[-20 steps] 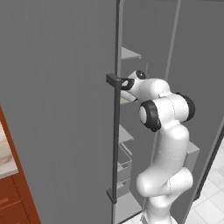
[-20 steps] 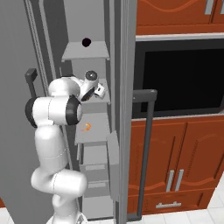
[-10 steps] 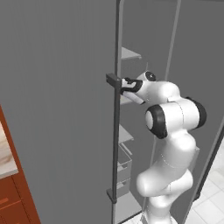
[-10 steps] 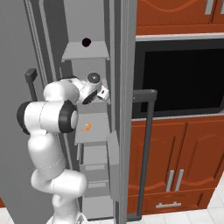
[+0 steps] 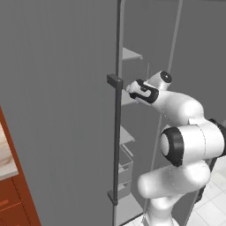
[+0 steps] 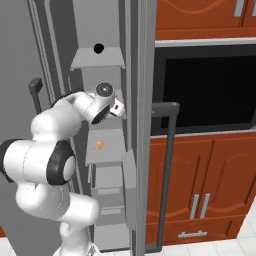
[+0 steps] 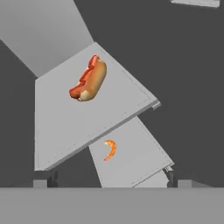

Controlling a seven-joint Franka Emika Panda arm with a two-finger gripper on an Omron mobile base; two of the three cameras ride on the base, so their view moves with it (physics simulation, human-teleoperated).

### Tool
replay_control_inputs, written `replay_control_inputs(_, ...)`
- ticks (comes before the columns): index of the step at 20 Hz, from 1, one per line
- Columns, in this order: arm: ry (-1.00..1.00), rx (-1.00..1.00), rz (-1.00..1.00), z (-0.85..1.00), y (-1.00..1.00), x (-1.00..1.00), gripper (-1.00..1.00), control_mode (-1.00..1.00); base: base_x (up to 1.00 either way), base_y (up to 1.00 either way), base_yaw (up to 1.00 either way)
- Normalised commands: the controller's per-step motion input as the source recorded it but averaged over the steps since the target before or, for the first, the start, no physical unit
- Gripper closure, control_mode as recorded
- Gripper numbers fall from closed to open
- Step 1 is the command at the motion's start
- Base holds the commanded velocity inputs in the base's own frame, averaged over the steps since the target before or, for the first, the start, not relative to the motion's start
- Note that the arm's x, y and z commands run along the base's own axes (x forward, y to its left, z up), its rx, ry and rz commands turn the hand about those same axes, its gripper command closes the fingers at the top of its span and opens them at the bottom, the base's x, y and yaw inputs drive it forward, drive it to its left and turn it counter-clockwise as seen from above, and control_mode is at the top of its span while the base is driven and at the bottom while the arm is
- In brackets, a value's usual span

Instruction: Store the hot dog in the freezer for long-term storage. Close the freezer door after placing the cooked food.

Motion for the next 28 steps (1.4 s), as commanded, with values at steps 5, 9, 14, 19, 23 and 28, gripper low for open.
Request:
replay_control_inputs(5,0.0,-0.13,0.0,0.65,0.0,-0.83,-1.0,-1.0,0.0,0.0,0.0)
replay_control_inputs(9,0.09,-0.27,0.0,0.53,0.0,-0.46,-1.0,-1.0,0.0,0.0,0.0)
replay_control_inputs(14,0.2,-0.26,0.0,0.34,0.0,-0.44,-1.0,-1.0,0.0,0.0,0.0)
replay_control_inputs(19,0.26,-0.02,0.01,0.0,0.04,-0.46,-1.0,-1.0,0.0,0.0,0.0)
replay_control_inputs(23,0.36,0.01,0.01,0.0,0.06,-0.47,-1.0,-1.0,0.0,0.0,0.0)
replay_control_inputs(28,0.28,0.0,0.01,0.0,0.23,-0.79,-1.0,-1.0,0.0,0.0,0.0)
